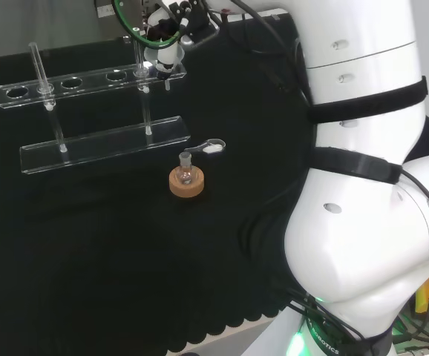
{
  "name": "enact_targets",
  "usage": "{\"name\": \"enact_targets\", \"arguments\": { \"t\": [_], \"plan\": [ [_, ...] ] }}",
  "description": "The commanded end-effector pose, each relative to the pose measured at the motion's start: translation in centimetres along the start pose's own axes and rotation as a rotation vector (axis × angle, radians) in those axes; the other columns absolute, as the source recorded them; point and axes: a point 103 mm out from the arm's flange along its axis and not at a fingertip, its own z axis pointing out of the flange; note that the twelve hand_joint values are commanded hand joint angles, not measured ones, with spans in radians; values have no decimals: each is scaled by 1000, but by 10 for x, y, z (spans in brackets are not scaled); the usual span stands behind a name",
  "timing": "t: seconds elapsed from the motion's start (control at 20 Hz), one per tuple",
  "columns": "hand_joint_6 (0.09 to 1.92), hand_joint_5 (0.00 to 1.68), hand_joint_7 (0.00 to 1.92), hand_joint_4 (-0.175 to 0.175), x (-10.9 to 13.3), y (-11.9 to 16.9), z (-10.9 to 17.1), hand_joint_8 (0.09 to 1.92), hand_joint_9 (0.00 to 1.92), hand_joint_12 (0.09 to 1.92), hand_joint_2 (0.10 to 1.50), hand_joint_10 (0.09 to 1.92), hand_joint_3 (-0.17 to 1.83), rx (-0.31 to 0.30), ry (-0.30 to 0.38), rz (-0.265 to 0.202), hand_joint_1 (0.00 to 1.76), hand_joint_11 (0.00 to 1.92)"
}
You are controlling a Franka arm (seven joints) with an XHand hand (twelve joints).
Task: Pick up the funnel from the transparent funnel stand.
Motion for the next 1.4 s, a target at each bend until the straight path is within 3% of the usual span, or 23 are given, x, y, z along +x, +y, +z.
{"name": "enact_targets", "arguments": {
  "t": [0.05, 0.45, 0.7, 0.9, 1.4],
  "plan": [
    [87, 499, 290, -36, -9, -13, -23, 638, 686, 1322, 717, 551, 608, -129, -17, 35, 854, 483],
    [87, 540, 310, -38, -26, -35, -47, 639, 707, 1308, 736, 536, 621, -93, 6, 56, 839, 492],
    [103, 579, 319, -33, -38, -56, -60, 641, 703, 1314, 741, 526, 626, -111, 17, 82, 821, 473],
    [206, 752, 420, -15, -43, -75, -64, 627, 715, 1321, 747, 516, 626, -134, 5, 98, 816, 469],
    [451, 704, 498, -15, -48, -118, -62, 600, 800, 1290, 757, 464, 614, -156, 4, 128, 814, 504]
  ]
}}
